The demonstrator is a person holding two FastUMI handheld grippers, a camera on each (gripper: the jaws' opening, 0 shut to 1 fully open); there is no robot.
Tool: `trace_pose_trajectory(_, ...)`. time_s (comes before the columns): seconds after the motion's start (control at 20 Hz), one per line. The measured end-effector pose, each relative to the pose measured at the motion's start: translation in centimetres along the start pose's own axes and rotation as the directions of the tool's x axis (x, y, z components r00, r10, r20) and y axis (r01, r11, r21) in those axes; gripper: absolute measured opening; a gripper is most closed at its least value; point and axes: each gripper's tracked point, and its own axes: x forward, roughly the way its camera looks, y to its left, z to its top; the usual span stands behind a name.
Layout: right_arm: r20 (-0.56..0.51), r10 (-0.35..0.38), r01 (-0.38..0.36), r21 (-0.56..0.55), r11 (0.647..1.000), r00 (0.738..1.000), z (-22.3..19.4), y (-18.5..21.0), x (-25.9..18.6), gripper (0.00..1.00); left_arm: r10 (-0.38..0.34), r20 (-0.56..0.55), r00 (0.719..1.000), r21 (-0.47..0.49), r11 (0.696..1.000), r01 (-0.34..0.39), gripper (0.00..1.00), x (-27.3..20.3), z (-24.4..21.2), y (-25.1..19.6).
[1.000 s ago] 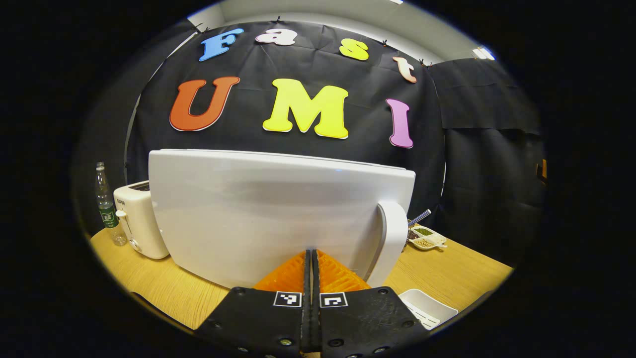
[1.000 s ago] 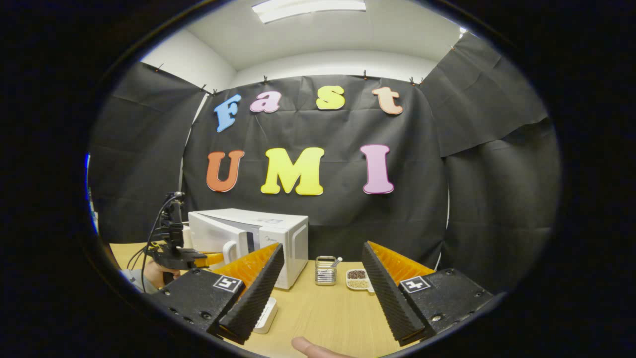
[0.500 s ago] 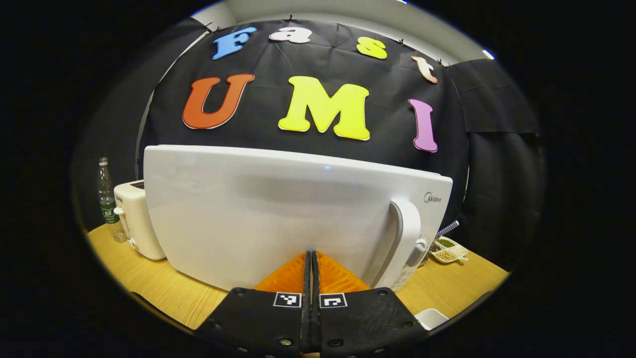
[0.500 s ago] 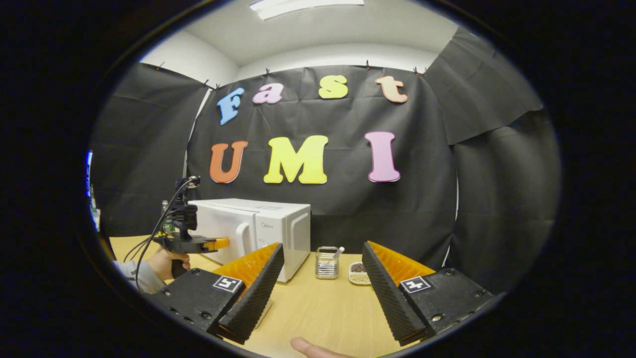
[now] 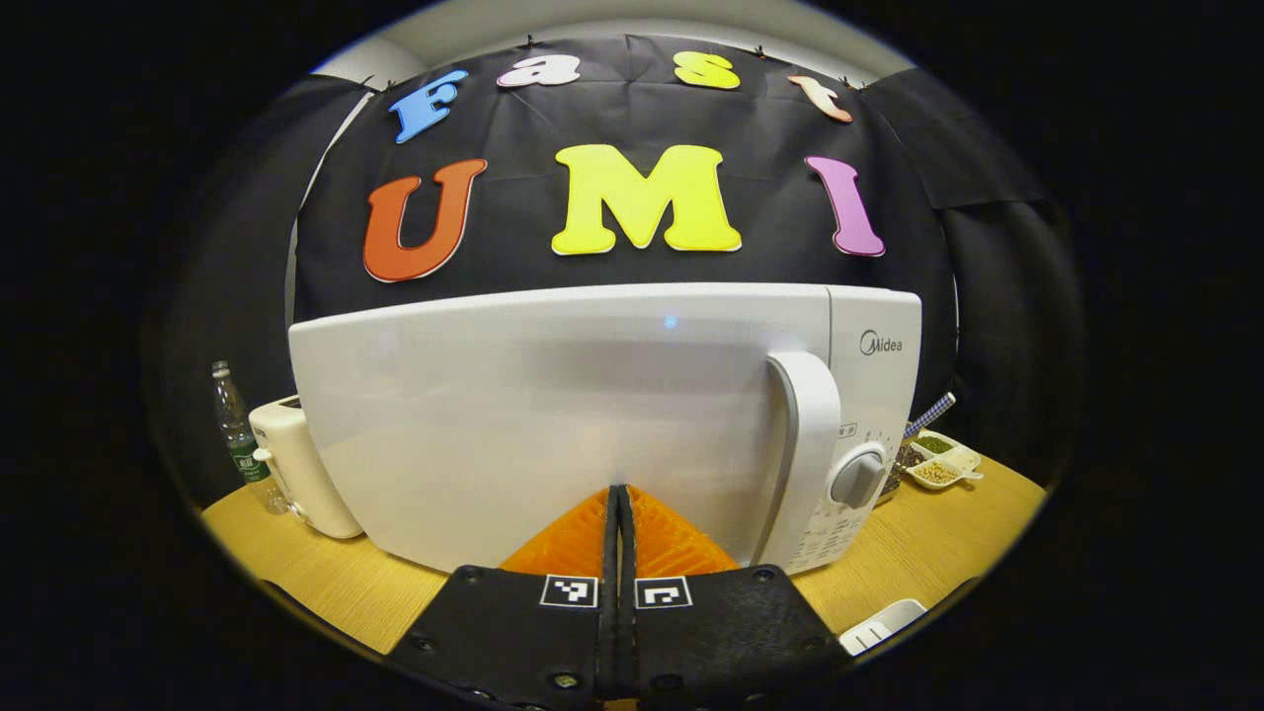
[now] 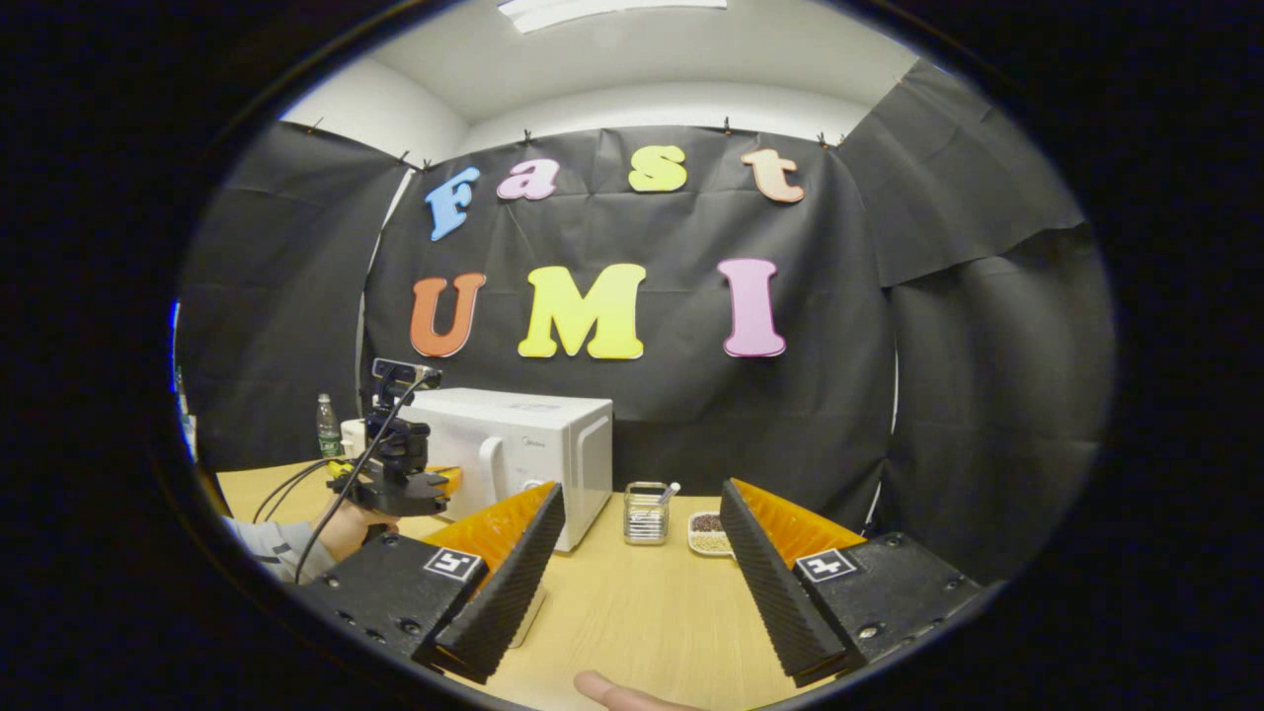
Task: Open the microwave oven with the left hand, put the food in, and close the microwave oven.
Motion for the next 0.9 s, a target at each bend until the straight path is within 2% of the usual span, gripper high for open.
trace_pose_trajectory(0.05,-0.011,-0.015,0.015,-0.001,1.0,1.0,0.0,0.0,-0.3,1.0,-0.002,-0.005,1.0,-0.014,1.0,0.002,0.0,0.0,0.1,0.0)
trace_pose_trajectory(0.15,-0.038,-0.046,0.046,-0.003,0.999,0.998,-0.3,0.1,-0.9,1.0,-0.009,-0.044,0.999,-0.073,0.997,0.006,0.0,-0.1,0.0,-0.1)
trace_pose_trajectory(0.2,-0.052,-0.054,0.054,-0.007,0.999,0.997,-0.5,0.3,-1.3,0.96,-0.013,-0.065,0.998,-0.095,0.996,0.007,0.0,-0.2,0.0,-0.1)
trace_pose_trajectory(0.45,-0.1,-0.082,0.079,-0.03,0.996,0.992,-1.2,0.7,-2.5,0.96,-0.013,-0.187,0.982,-0.197,0.98,-0.025,0.0,-2.3,-1.3,1.2)
trace_pose_trajectory(0.65,-0.13,-0.095,0.095,-0.012,0.995,0.987,-1.5,0.8,-3.0,0.96,-0.012,-0.142,0.99,-0.171,0.985,-0.012,0.0,-7.2,0.3,2.0)
trace_pose_trajectory(0.7,-0.137,-0.103,0.103,-0.008,0.995,0.985,-1.6,0.9,-3.0,1.0,-0.015,-0.139,0.99,-0.153,0.988,-0.007,0.0,-8.8,0.8,2.0)
trace_pose_trajectory(0.75,-0.142,-0.11,0.11,-0.007,0.994,0.984,-1.4,0.9,-3.1,0.96,0.006,-0.123,0.992,-0.123,0.992,-0.021,0.08,-10.5,1.6,2.6)
trace_pose_trajectory(0.85,-0.148,-0.117,0.118,-0.003,0.993,0.982,-1.0,1.3,-3.4,0.96,0.047,-0.082,0.996,-0.067,0.996,-0.052,0.95,-13.8,3.2,3.4)
trace_pose_trajectory(0.9,-0.152,-0.116,0.117,-0.002,0.993,0.982,-0.9,1.6,-3.7,0.96,0.059,-0.064,0.996,-0.06,0.996,-0.063,0.92,-15.6,4.1,3.6)
